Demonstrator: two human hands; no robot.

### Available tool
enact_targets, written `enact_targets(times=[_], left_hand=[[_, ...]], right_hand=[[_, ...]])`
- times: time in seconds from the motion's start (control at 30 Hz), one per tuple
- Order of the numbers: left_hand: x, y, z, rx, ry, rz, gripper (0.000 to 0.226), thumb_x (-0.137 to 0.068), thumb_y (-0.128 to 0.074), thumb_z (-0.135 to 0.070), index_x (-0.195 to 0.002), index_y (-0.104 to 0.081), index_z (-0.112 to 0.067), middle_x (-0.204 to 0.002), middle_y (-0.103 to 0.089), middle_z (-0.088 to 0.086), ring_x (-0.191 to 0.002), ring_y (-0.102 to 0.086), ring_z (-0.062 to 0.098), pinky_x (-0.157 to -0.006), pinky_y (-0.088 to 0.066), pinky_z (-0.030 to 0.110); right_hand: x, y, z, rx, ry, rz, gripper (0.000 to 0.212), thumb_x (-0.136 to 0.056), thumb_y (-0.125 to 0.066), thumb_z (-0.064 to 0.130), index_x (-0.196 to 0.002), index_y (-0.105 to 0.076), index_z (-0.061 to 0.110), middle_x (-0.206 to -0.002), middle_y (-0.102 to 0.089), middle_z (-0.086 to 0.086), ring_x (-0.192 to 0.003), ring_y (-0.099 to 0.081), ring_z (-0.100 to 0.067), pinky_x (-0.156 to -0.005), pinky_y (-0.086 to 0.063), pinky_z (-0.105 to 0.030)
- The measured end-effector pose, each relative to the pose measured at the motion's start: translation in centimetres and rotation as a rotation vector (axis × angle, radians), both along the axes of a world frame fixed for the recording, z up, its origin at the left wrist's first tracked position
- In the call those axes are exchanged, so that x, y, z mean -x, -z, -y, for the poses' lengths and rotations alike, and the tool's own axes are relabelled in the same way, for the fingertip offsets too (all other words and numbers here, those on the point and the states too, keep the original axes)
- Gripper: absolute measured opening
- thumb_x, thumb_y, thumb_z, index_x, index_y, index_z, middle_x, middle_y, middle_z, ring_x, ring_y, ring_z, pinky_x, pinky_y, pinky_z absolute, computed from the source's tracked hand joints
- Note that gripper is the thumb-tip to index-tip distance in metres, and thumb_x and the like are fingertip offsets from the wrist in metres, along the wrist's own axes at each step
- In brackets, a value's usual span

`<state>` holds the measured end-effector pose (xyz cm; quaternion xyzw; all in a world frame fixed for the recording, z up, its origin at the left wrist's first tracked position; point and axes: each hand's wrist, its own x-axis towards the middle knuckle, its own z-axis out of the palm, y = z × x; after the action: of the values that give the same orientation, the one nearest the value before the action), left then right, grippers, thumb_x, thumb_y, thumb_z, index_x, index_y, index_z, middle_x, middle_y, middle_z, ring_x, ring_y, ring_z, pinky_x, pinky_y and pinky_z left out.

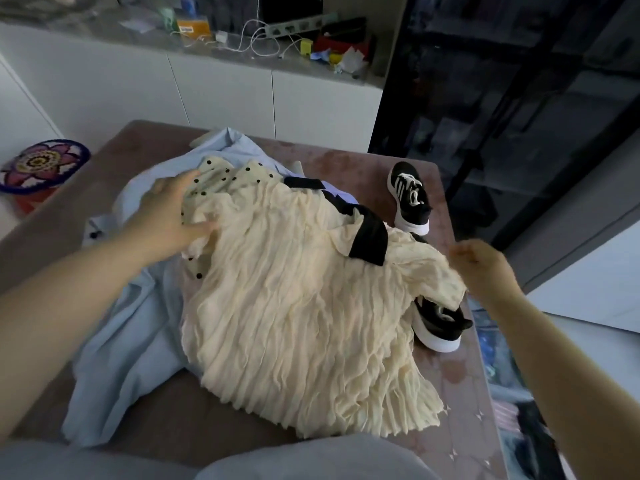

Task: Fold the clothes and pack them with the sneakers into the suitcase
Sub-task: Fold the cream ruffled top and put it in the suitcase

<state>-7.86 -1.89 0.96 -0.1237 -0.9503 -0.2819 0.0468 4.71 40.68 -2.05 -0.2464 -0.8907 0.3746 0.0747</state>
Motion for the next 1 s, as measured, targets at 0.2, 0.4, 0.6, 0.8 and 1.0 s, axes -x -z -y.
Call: enact_targets(times=[0.2, 0.4, 0.6, 0.8, 1.0], left_hand=[[-11.2, 6.3, 0.0, 0.325, 0.765, -0.035, 0.028, -0.084, -0.043, -0.058, -0.082, -0.062, -0.038, -0.075, -0.056, -0.024, -0.080, -0.040, -0.005, -0.072, -0.031, 0.014], [-16.2, 14.2, -0.1, 0.465, 0.797, -0.074, 0.059, -0.067, -0.040, -0.066, -0.110, -0.057, -0.029, -0.105, -0.057, -0.013, -0.098, -0.043, 0.006, -0.085, -0.031, 0.022], [-16.9, 16.2, -1.9, 0.463, 0.648, -0.230, 0.068, -0.069, -0.042, -0.066, -0.115, -0.047, -0.016, -0.114, -0.054, 0.002, -0.105, -0.043, 0.018, -0.092, -0.029, 0.032], [-19.2, 13.7, -5.6, 0.303, 0.465, -0.278, 0.074, -0.070, -0.038, -0.071, -0.115, -0.045, -0.012, -0.104, -0.060, 0.004, -0.096, -0.049, 0.020, -0.084, -0.042, 0.030], [-22.2, 10.5, -10.6, 0.170, 0.320, -0.087, 0.100, -0.072, -0.036, -0.080, -0.140, -0.025, -0.007, -0.128, -0.046, 0.013, -0.116, -0.035, 0.023, -0.095, -0.042, 0.040]], right_hand=[[-10.9, 7.5, 5.7, 0.000, -0.506, 0.593, 0.046, -0.069, -0.070, 0.055, -0.105, -0.053, 0.031, -0.108, -0.051, 0.014, -0.098, -0.052, -0.005, -0.092, -0.044, -0.024], [-14.5, 10.6, 9.0, -0.218, -0.386, 0.441, 0.011, -0.090, -0.055, 0.029, -0.100, -0.059, 0.026, -0.122, -0.047, 0.002, -0.116, -0.045, -0.020, -0.096, -0.036, -0.026], [-13.0, 2.7, 9.6, 0.098, -0.093, 0.053, 0.007, -0.092, -0.054, 0.019, -0.086, -0.051, 0.020, -0.075, -0.057, 0.005, -0.066, -0.053, -0.009, -0.055, -0.038, -0.012], [-11.2, -4.7, 10.1, 0.108, -0.065, -0.247, 0.020, -0.087, -0.063, 0.018, -0.072, -0.052, 0.013, -0.053, -0.049, 0.005, -0.044, -0.040, -0.005, -0.041, -0.033, -0.014], [-11.9, -9.0, 10.0, 0.176, -0.192, -0.255, 0.019, -0.077, -0.074, 0.028, -0.067, -0.063, 0.015, -0.063, -0.059, -0.015, -0.051, -0.046, -0.010, -0.046, -0.038, -0.017]])
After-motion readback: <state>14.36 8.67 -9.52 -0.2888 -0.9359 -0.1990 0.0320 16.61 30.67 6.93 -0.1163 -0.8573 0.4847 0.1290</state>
